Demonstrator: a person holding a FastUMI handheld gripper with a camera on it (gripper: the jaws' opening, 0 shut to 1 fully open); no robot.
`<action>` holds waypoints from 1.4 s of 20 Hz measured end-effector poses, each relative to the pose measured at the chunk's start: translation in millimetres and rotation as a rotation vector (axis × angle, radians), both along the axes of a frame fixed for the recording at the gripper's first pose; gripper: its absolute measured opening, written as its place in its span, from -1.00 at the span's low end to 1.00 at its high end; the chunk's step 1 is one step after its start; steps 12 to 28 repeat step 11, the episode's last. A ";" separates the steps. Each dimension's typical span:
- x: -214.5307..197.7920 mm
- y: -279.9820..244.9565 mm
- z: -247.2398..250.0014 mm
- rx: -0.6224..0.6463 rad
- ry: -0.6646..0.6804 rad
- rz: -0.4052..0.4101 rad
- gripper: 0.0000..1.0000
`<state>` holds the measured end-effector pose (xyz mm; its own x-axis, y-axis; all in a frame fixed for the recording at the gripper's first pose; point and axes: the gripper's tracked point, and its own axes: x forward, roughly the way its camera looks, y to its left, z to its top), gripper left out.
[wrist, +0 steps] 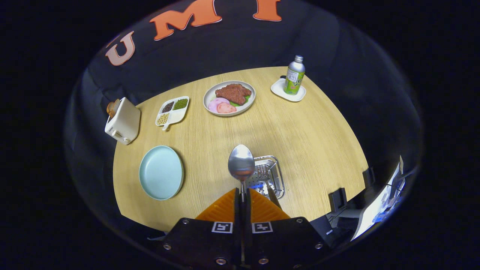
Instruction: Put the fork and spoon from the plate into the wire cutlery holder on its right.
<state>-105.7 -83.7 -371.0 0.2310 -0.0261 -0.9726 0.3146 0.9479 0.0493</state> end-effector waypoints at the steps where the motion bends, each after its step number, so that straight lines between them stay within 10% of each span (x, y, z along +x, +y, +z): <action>1: -6.4 -3.5 -4.5 -0.001 0.019 0.000 -0.92; 28: 0.1 -21.3 -16.4 0.000 -0.012 -0.006 -0.81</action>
